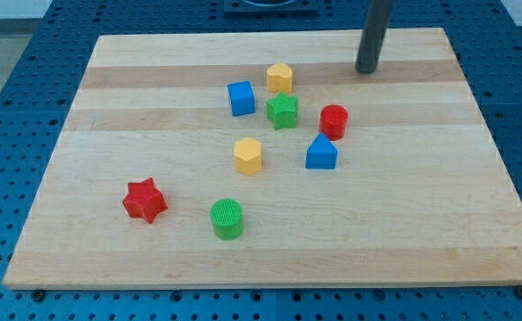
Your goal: Point your arm at the green star
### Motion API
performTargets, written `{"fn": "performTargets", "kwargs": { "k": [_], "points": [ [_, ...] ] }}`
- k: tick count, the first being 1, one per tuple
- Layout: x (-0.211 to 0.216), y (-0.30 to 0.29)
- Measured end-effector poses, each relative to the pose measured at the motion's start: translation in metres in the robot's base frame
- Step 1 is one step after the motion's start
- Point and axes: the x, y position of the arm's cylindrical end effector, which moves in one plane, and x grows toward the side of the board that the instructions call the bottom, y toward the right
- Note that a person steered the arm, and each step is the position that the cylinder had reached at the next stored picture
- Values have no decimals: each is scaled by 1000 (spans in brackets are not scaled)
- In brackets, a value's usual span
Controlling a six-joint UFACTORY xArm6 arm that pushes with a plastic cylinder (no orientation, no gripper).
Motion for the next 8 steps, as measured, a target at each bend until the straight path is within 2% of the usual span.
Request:
{"fn": "performTargets", "kwargs": {
  "k": [3,8],
  "points": [
    [28,-20],
    [40,-64]
  ]
}}
